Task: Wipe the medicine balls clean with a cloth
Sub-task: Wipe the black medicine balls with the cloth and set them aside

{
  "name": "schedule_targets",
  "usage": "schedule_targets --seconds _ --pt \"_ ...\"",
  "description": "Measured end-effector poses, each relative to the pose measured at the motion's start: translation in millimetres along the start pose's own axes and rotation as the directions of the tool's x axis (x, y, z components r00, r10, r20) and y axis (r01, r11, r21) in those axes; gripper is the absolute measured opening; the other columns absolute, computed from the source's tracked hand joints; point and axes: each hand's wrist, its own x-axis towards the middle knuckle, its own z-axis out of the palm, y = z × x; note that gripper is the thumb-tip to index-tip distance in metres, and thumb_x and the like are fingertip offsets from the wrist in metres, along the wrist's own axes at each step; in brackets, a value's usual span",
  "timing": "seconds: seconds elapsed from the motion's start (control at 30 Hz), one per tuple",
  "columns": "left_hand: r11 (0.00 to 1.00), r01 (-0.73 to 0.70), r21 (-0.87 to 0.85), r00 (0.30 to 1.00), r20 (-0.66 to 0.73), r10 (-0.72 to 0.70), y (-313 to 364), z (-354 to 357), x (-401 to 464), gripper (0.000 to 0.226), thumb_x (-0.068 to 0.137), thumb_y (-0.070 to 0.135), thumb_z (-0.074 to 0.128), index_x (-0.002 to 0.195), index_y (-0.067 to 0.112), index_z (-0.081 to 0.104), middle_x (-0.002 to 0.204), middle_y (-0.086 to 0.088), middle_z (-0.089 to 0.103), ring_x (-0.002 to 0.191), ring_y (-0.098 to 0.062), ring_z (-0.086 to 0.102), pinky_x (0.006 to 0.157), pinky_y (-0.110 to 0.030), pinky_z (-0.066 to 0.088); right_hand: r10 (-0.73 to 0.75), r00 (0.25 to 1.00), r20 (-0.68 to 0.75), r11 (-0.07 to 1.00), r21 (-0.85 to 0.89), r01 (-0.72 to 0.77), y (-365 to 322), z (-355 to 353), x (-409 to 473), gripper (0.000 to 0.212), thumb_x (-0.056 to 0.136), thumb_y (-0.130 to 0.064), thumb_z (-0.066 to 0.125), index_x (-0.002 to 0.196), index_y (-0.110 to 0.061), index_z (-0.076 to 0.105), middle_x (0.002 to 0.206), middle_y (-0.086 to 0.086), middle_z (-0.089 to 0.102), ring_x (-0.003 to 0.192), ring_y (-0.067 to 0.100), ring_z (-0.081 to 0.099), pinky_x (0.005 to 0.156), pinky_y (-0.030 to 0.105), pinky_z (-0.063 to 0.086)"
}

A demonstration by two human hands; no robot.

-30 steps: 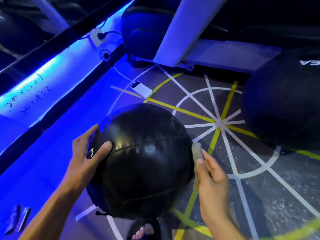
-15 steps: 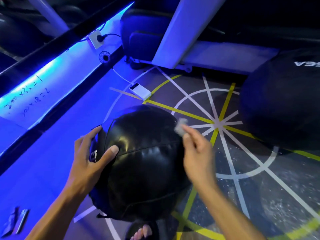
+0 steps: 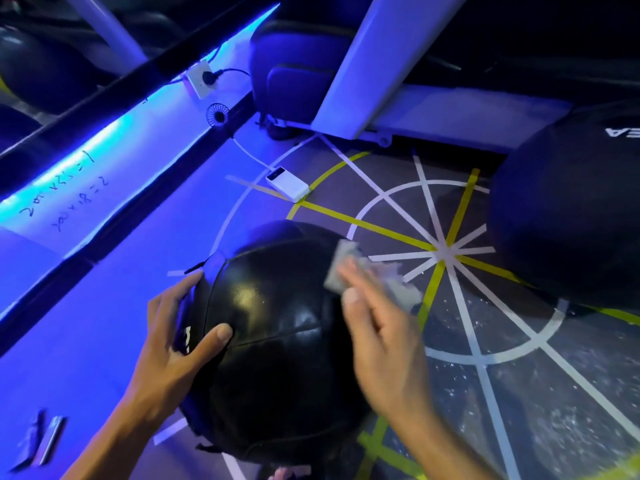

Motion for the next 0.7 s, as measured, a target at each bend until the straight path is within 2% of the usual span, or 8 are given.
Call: schedule_targets --seconds 0.1,0.17,0.23,0.3,0.43,0.5,0.57,0.7 --pt "1.0 0.018 -0.004 1.0 0.025 -0.018 -15 -15 -5 0.087 0.057 0.086 0.075 0.135 0.059 0.05 0.143 0.014 0.047 0.137 -0.015 0.049 0.112 -0.048 0.043 -0.216 0.963 0.159 0.969 -0.088 0.232 4 5 -6 0.04 0.108 -0.034 0.04 0.144 -0.029 0.056 0.155 -0.018 0.045 0.149 0.001 0.03 0.123 0.027 0.022" --pt "0.999 0.034 -0.006 0.998 0.044 -0.034 -22 -21 -10 0.091 0.057 0.085 0.076 0.138 0.056 0.048 0.147 0.006 0.045 0.138 -0.017 0.049 0.112 -0.051 0.043 0.025 0.989 0.148 0.998 -0.063 -0.016 31 -6 6 0.04 0.108 -0.047 0.031 0.144 -0.049 0.048 0.157 -0.033 0.032 0.15 -0.005 0.022 0.125 0.031 0.019" --pt "1.0 0.031 0.004 0.998 0.051 -0.032 -26 -22 -14 0.091 0.058 0.085 0.076 0.139 0.056 0.047 0.147 0.002 0.045 0.14 -0.02 0.047 0.114 -0.053 0.041 0.353 0.918 0.18 0.93 0.044 -0.366 46 -17 16 0.033 0.106 -0.059 0.024 0.134 -0.065 0.041 0.147 -0.045 0.029 0.149 -0.008 0.019 0.125 0.03 0.016" --pt "1.0 0.01 0.005 0.999 0.052 -0.01 -24 -19 -17 0.088 0.06 0.085 0.075 0.138 0.058 0.046 0.146 0.002 0.045 0.141 -0.021 0.045 0.115 -0.051 0.039 0.448 0.87 0.207 0.863 0.154 -0.481 45 -20 22 0.03 0.105 -0.062 0.022 0.129 -0.064 0.039 0.142 -0.041 0.036 0.149 -0.004 0.025 0.122 0.025 0.018" --pt "0.999 -0.045 0.023 0.997 0.063 0.043 -22 -13 -17 0.085 0.063 0.083 0.075 0.139 0.056 0.047 0.145 0.004 0.045 0.141 -0.023 0.044 0.118 -0.056 0.034 0.011 0.969 0.248 0.998 -0.066 0.005 -4 1 17 0.055 0.103 -0.06 0.019 0.152 -0.04 0.037 0.163 -0.022 0.028 0.151 -0.006 0.016 0.126 0.028 0.009" --pt "0.998 -0.05 0.028 0.997 0.057 0.048 -21 -14 -17 0.085 0.062 0.084 0.075 0.138 0.057 0.047 0.144 0.007 0.045 0.14 -0.022 0.045 0.116 -0.044 0.04 -0.183 0.929 0.321 0.963 -0.131 0.235 -16 11 15 0.056 0.107 -0.05 0.028 0.156 -0.026 0.039 0.166 -0.015 0.025 0.154 0.001 0.015 0.126 0.028 0.009" --pt "0.999 -0.045 0.018 0.998 0.054 0.044 -18 -13 -17 0.083 0.061 0.083 0.075 0.136 0.059 0.048 0.143 0.009 0.045 0.138 -0.019 0.047 0.107 -0.025 0.045 -0.216 0.92 0.328 0.95 -0.146 0.275 0 6 22 0.05 0.109 -0.04 0.028 0.154 -0.025 0.043 0.165 -0.015 0.028 0.153 0.002 0.018 0.126 0.03 0.01" --pt "0.996 -0.087 0.029 0.996 0.03 0.086 -10 -5 -17 0.074 0.066 0.061 0.078 0.134 0.06 0.049 0.135 0.019 0.044 0.133 -0.006 0.047 0.102 -0.005 0.037 0.307 0.91 0.279 0.95 -0.039 -0.309 37 -20 43 0.052 0.103 -0.068 0.014 0.146 -0.056 0.04 0.155 -0.037 0.033 0.146 -0.013 0.02 0.128 0.04 0.015"
